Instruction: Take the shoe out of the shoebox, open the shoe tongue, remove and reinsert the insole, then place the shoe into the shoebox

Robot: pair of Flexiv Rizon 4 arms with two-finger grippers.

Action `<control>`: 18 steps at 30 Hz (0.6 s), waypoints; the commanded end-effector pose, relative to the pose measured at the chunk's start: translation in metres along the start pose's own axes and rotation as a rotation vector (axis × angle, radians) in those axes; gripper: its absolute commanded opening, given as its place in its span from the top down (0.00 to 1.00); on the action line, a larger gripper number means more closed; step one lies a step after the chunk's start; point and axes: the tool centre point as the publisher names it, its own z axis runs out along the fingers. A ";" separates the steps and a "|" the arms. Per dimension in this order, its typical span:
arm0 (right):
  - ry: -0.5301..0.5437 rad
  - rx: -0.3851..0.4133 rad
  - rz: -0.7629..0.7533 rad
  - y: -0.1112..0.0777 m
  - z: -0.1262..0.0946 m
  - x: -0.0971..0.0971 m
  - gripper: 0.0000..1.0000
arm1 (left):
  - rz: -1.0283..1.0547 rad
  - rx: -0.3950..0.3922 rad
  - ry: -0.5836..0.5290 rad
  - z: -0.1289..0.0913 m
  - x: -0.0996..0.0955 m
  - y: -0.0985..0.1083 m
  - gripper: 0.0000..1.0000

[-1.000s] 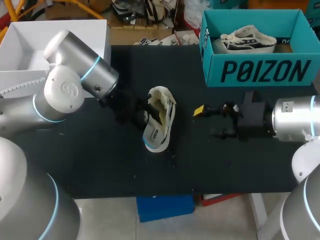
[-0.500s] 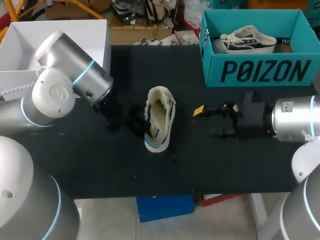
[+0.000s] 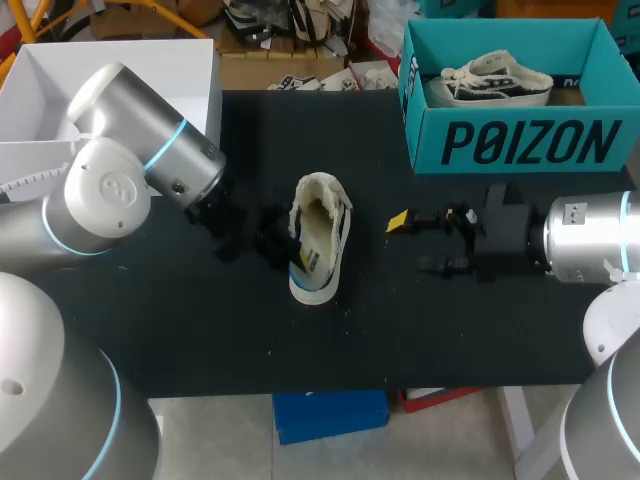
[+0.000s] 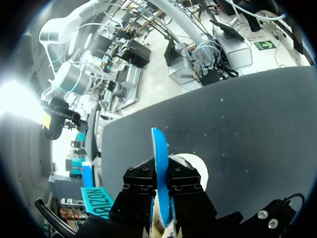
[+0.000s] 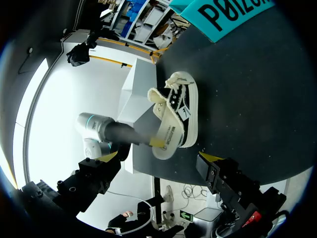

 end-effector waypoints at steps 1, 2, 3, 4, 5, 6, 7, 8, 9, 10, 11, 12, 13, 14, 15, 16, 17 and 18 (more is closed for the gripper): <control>0.000 0.001 0.000 0.000 -0.001 0.000 0.00 | -0.002 -0.004 0.000 0.006 -0.001 0.007 1.00; 0.000 0.001 0.000 0.000 -0.001 0.000 0.00 | -0.002 -0.006 -0.001 0.006 -0.002 0.009 1.00; 0.000 0.001 0.000 0.000 -0.001 0.000 0.00 | -0.003 -0.009 -0.003 0.007 -0.002 0.011 1.00; 0.000 0.001 0.000 0.000 -0.001 0.000 0.00 | -0.006 -0.012 -0.005 0.007 -0.002 0.013 1.00; 0.000 0.001 0.000 0.000 -0.001 0.000 0.00 | -0.008 -0.015 -0.008 0.008 -0.002 0.015 1.00; 0.000 0.001 0.000 0.000 -0.001 0.000 0.00 | -0.008 -0.018 -0.009 0.008 -0.002 0.017 1.00; 0.000 0.001 0.000 0.000 -0.001 0.000 0.00 | -0.010 -0.019 -0.011 0.008 -0.002 0.018 1.00; 0.000 0.001 0.000 0.000 -0.001 0.000 0.00 | -0.011 -0.020 -0.012 0.009 -0.002 0.020 1.00; 0.000 0.001 0.000 0.000 -0.001 0.000 0.00 | -0.014 -0.022 -0.014 0.009 -0.002 0.021 1.00; 0.000 0.001 0.000 0.000 -0.001 0.000 0.00 | -0.016 -0.024 -0.016 0.010 -0.002 0.023 1.00; 0.000 0.001 0.000 0.000 -0.001 0.000 0.00 | -0.018 -0.025 -0.018 0.011 -0.001 0.025 1.00; 0.000 0.001 0.000 0.000 -0.001 0.000 0.00 | -0.022 -0.028 -0.020 0.012 -0.001 0.026 1.00; 0.000 0.001 0.000 0.000 -0.001 0.000 0.00 | -0.025 -0.030 -0.022 0.012 -0.001 0.028 1.00; 0.000 0.001 0.000 0.000 -0.001 0.000 0.00 | -0.026 -0.030 -0.022 0.013 0.000 0.030 1.00; 0.000 0.001 0.000 0.000 -0.001 0.000 0.00 | -0.030 -0.035 -0.025 0.014 0.000 0.032 1.00; 0.000 0.001 0.000 0.000 -0.001 0.000 0.00 | -0.033 -0.038 -0.027 0.014 0.000 0.033 1.00; 0.000 0.001 0.000 0.000 -0.001 0.000 0.00 | -0.035 -0.039 -0.029 0.015 0.001 0.036 1.00; 0.000 0.001 0.000 0.000 -0.001 0.000 0.00 | -0.037 -0.041 -0.030 0.015 0.001 0.037 1.00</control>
